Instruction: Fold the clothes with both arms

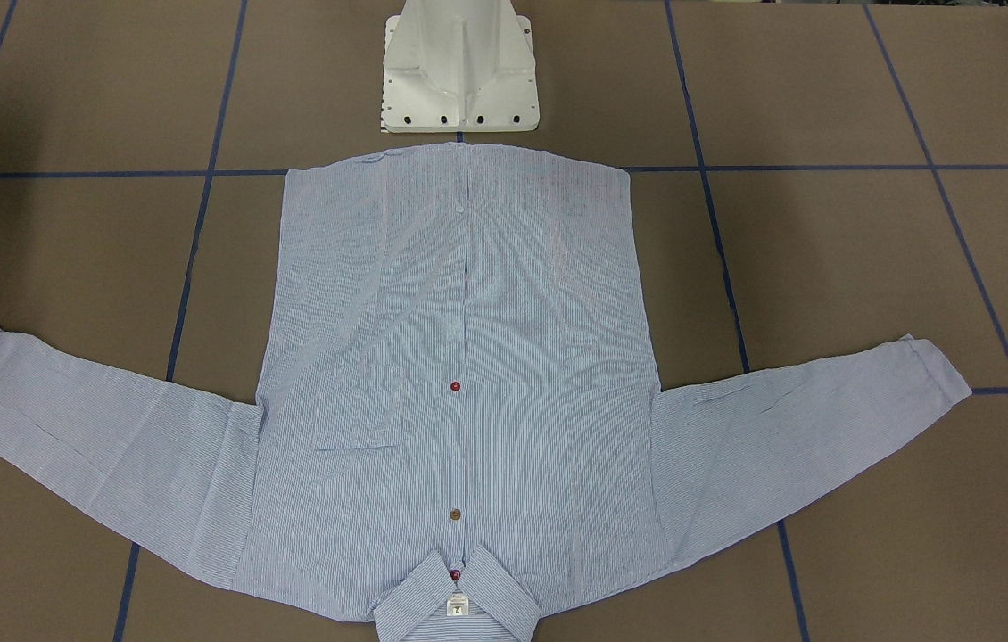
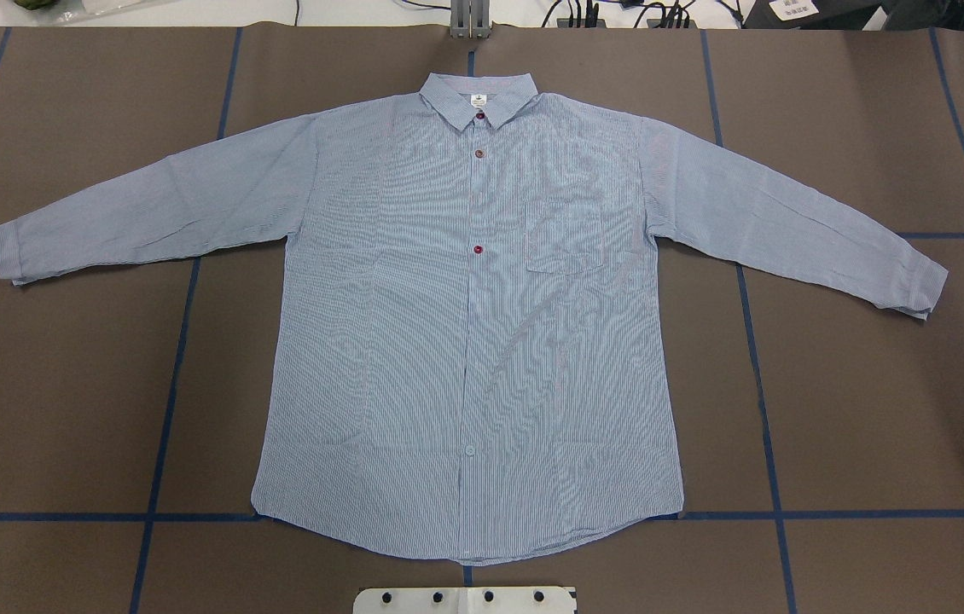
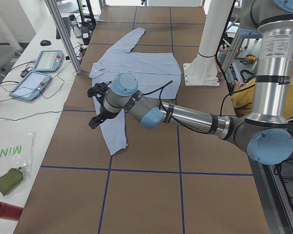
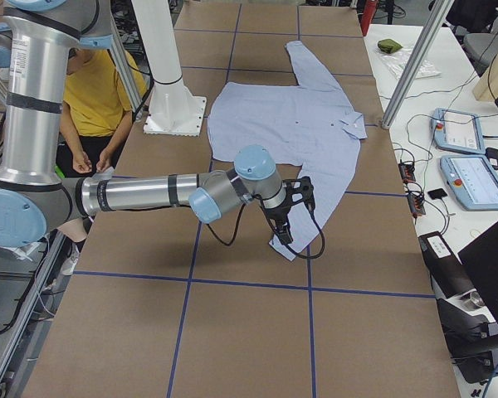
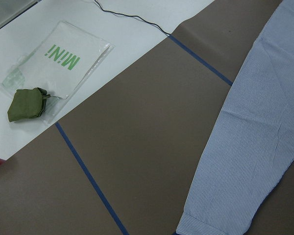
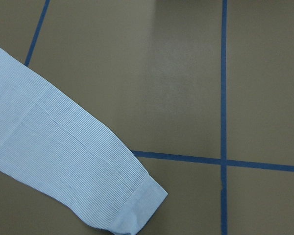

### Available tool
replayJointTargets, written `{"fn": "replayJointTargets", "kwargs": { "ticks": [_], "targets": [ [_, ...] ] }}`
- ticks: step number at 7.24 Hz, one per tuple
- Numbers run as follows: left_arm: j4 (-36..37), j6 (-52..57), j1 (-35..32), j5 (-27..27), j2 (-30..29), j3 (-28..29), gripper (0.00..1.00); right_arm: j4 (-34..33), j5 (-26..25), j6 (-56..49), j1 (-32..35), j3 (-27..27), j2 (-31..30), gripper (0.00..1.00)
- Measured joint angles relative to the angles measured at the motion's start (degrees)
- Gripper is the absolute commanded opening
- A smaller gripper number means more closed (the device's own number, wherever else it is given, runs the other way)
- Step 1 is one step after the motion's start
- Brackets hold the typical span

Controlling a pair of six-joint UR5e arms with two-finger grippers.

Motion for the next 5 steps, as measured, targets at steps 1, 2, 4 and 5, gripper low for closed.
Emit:
{"fn": "replayJointTargets", "kwargs": {
  "ticks": [1,2,4,5],
  "targets": [
    [0.0,0.0,0.0,0.0,0.1,0.0,1.00,9.5,-4.9,10.3,-5.7,-3.9,0.2,0.99],
    [0.0,0.1,0.0,0.0,0.2,-0.1,1.00,16.9,-10.0,18.0,-10.9,-7.2,0.3,0.97],
    [-0.1,0.2,0.0,0.0,0.5,-0.2,1.00,24.9,-17.9,27.6,-18.7,-11.2,0.4,0.73],
    [-0.2,0.2,-0.1,0.0,0.6,-0.2,1.00,28.0,-20.4,31.3,-21.3,-13.0,0.3,0.68]
  ]
}}
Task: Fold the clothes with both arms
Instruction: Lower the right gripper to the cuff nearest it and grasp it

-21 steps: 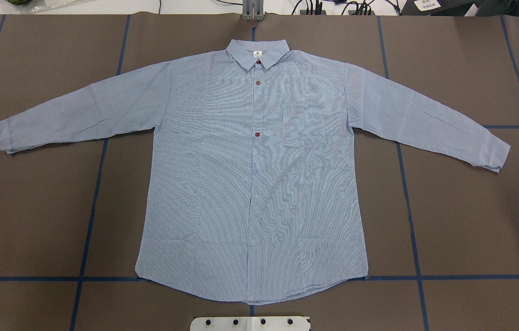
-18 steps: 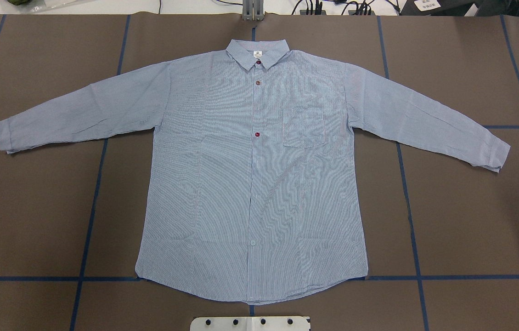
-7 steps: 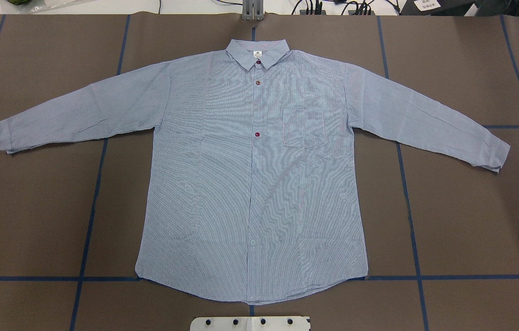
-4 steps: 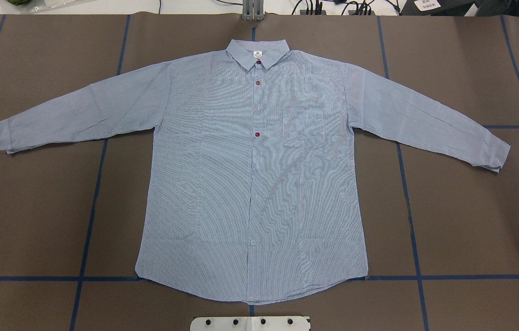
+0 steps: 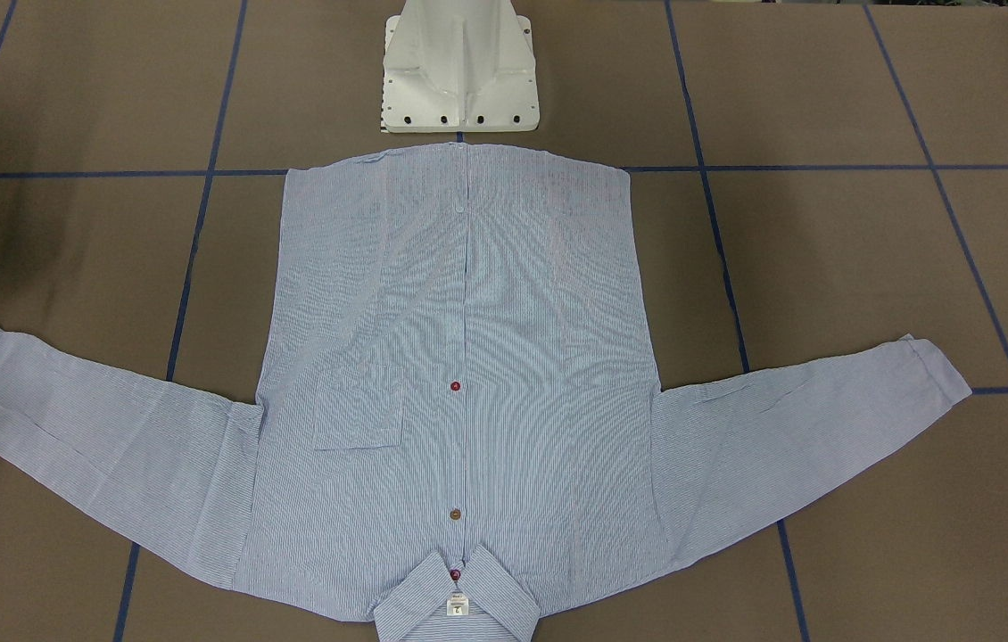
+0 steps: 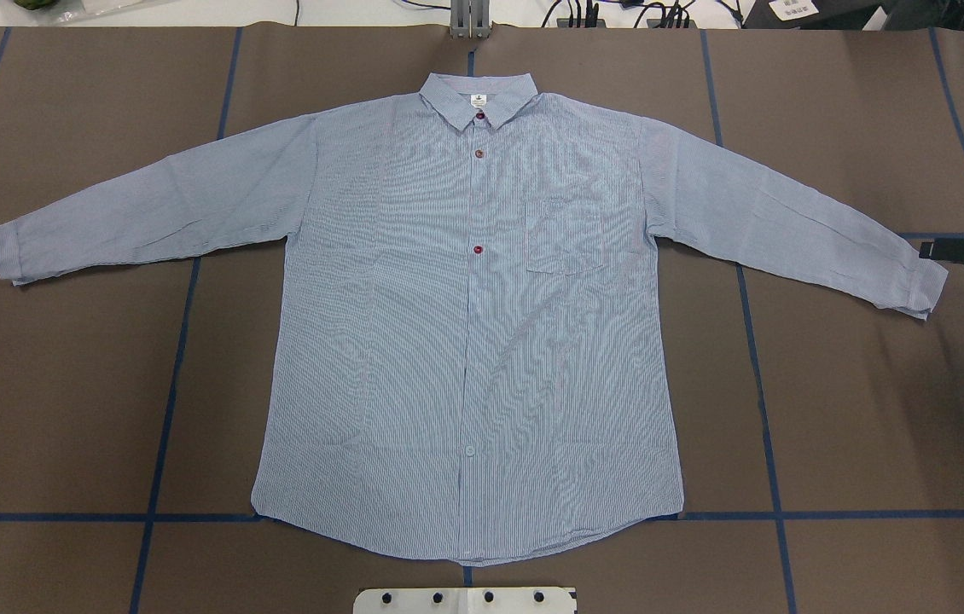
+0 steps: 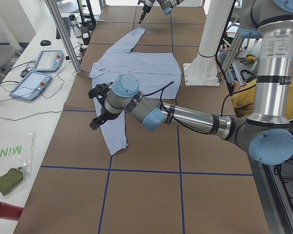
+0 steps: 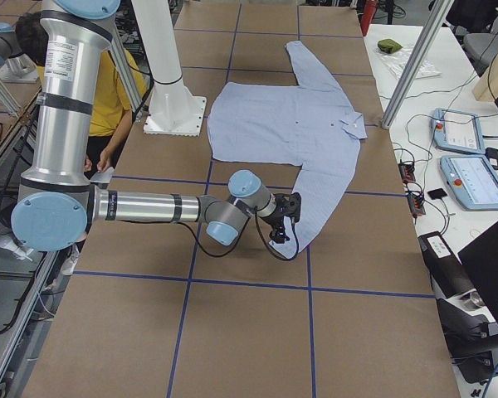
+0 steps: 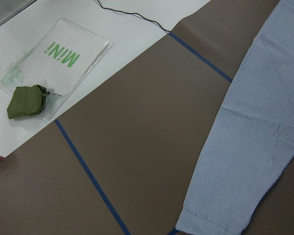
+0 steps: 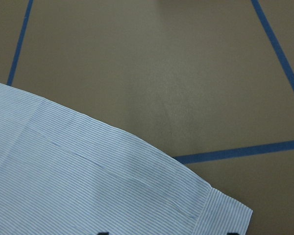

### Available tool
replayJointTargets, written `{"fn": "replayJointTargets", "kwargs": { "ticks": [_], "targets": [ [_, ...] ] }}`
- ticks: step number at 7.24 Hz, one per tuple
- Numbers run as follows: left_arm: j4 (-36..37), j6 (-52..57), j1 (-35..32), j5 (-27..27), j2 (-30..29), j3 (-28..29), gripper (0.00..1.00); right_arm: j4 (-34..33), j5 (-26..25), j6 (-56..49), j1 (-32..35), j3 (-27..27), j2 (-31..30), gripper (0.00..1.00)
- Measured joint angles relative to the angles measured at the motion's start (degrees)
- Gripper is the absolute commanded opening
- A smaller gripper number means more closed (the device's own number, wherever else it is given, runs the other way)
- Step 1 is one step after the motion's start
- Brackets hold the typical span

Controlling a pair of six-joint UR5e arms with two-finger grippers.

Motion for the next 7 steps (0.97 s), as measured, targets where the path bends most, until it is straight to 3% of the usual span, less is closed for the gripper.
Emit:
{"fn": "replayJointTargets", "kwargs": {
  "ticks": [3,6,7],
  "targets": [
    [-0.1,0.0,0.0,-0.1,0.1,0.0,1.00,7.1,-5.6,5.1,-4.8,-5.0,-0.4,0.61],
    [-0.1,0.0,0.0,-0.1,0.1,0.0,1.00,7.9,-8.5,5.7,-7.0,-5.7,-1.5,0.60],
    [-0.1,0.0,0.0,-0.1,0.1,0.0,1.00,7.9,-9.0,5.7,-7.4,-5.8,-1.9,0.56]
  ]
}}
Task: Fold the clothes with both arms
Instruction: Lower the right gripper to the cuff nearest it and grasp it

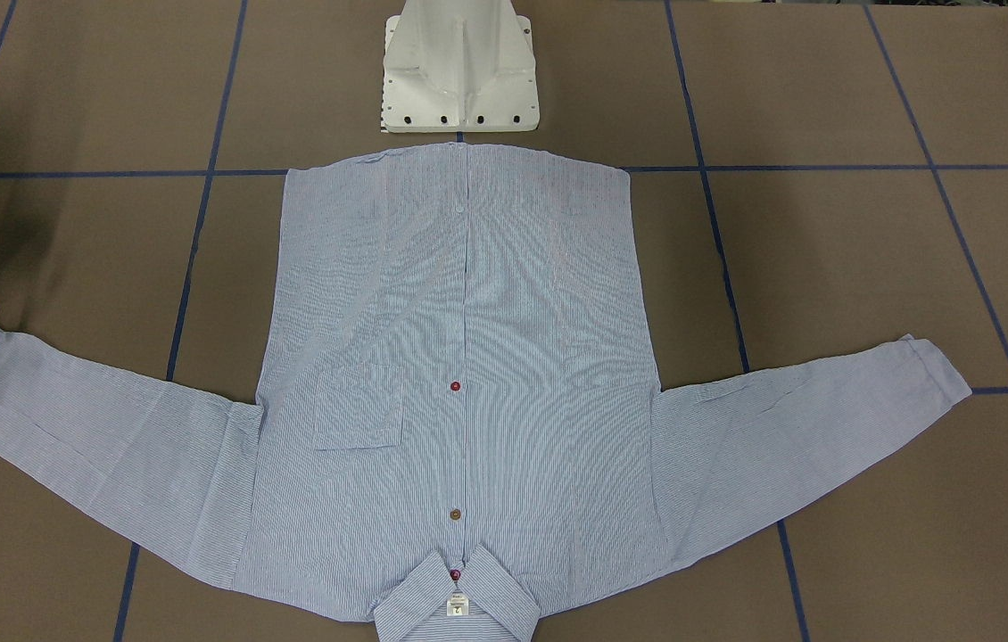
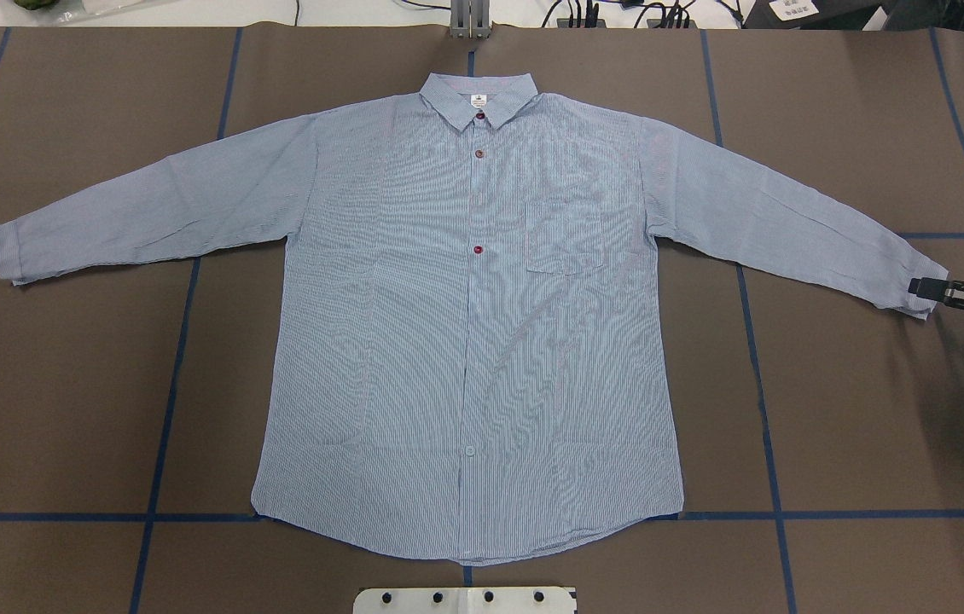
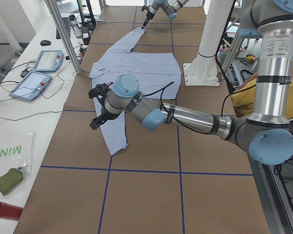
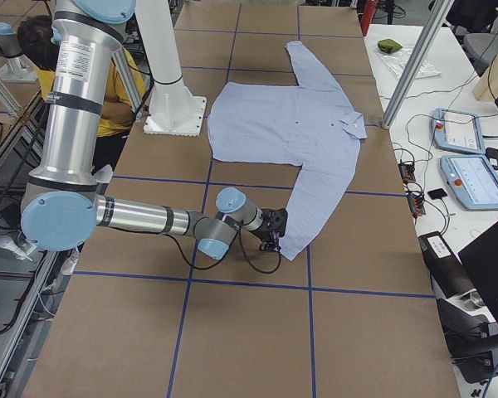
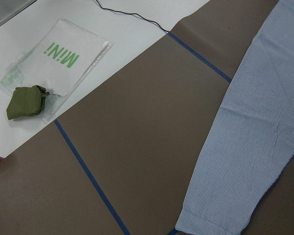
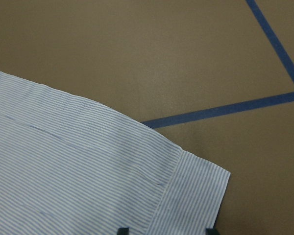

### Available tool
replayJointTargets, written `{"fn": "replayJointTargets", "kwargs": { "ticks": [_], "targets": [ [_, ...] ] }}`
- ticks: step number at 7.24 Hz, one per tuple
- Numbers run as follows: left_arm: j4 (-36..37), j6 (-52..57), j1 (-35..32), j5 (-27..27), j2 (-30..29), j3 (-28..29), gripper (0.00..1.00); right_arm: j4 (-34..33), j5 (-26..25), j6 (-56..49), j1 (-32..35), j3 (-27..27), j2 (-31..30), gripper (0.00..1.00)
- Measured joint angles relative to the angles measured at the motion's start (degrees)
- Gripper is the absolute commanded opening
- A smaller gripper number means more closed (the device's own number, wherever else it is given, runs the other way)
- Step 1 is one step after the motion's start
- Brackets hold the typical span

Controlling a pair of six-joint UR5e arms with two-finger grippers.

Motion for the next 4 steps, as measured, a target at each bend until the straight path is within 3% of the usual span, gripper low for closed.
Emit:
{"fn": "replayJointTargets", "kwargs": {
  "ticks": [4],
  "targets": [
    [0.0,0.0,0.0,0.0,0.0,0.0,1.00,0.0,-1.2,0.0,-1.6,-0.4,-0.2,0.52]
  ]
}}
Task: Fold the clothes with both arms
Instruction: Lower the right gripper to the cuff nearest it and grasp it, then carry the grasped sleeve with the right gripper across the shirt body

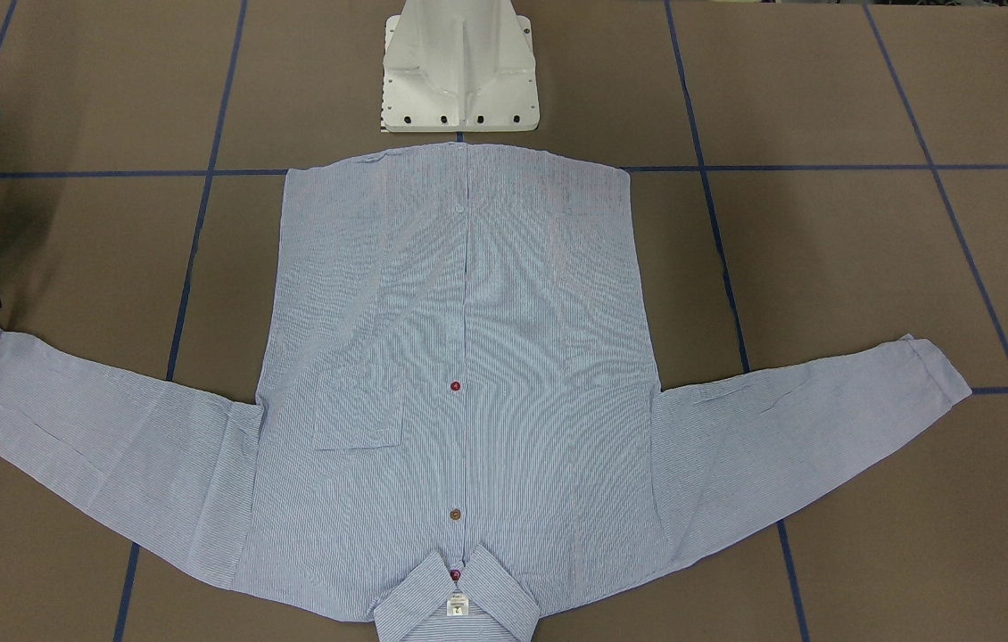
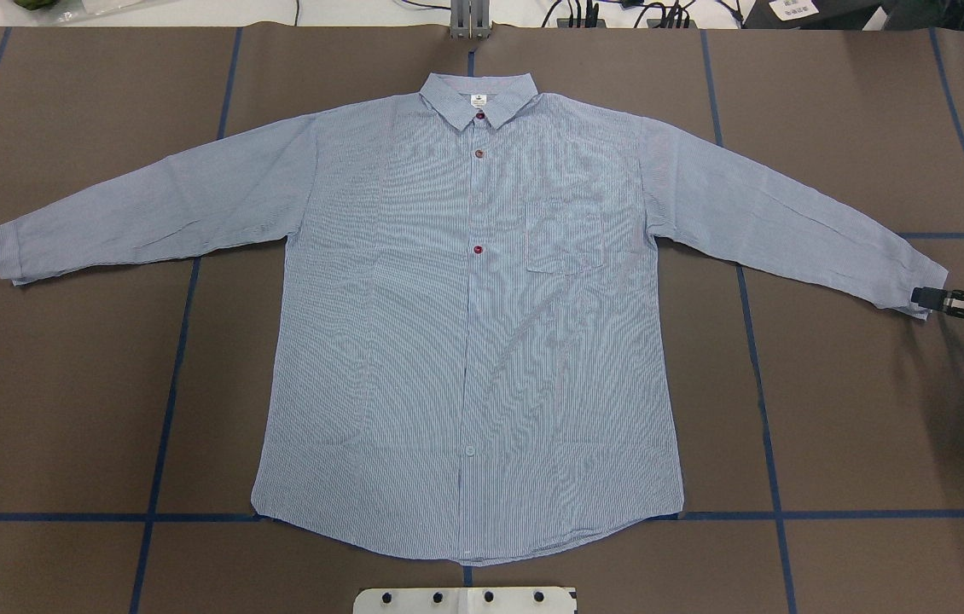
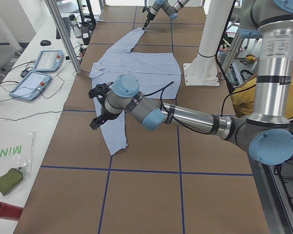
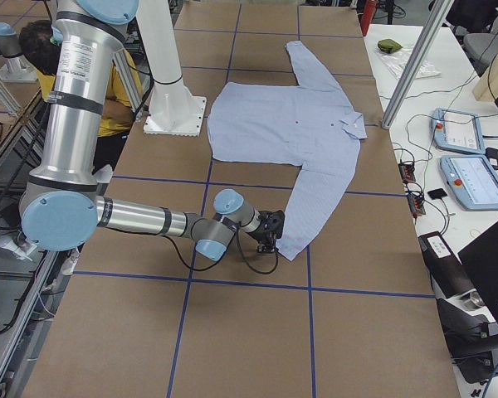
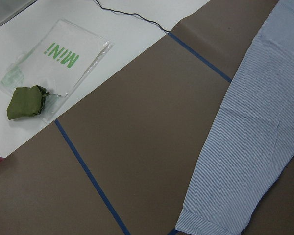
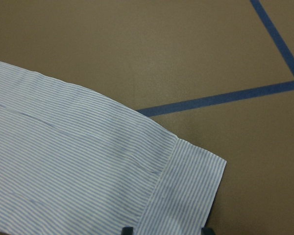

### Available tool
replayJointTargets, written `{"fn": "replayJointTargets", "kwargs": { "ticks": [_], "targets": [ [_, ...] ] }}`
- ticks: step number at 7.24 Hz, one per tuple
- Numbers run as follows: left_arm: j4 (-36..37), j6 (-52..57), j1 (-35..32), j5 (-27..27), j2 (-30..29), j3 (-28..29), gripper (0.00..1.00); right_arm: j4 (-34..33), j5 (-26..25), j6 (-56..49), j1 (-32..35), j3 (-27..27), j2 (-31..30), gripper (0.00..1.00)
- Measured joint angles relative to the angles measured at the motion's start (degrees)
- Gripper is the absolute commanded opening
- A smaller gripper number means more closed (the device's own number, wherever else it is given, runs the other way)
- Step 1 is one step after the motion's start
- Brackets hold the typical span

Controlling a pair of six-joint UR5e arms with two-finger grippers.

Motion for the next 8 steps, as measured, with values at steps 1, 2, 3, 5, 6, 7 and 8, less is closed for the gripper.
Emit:
{"fn": "replayJointTargets", "kwargs": {
  "ticks": [1,2,3,5,6,7,8],
  "targets": [
    [0.0,0.0,0.0,0.0,0.0,0.1,1.00,0.0,-0.2,0.0,-0.4,0.0,0.0,0.48],
    [0.0,0.0,0.0,0.0,0.0,0.1,1.00,0.0,-0.4,0.0,-0.7,0.0,0.0,0.29],
    [0.0,0.0,0.0,0.0,0.0,0.1,1.00,0.0,-0.5,0.0,-0.9,-0.1,0.0,0.00],
    [0.0,0.0,0.0,0.0,0.0,0.0,1.00,0.0,-0.5,0.0,-0.9,-0.1,0.0,0.00],
    [0.0,0.0,0.0,0.0,0.0,0.0,1.00,0.0,-0.3,-0.1,-0.9,0.1,0.0,0.00],
    [0.0,0.0,0.0,0.0,0.0,0.0,1.00,0.0,0.0,-0.1,-0.9,0.5,0.1,0.00],
    [0.0,0.0,0.0,0.0,0.0,0.0,1.00,-0.3,0.4,-0.2,-0.9,1.6,0.3,0.00]
  ]
}}
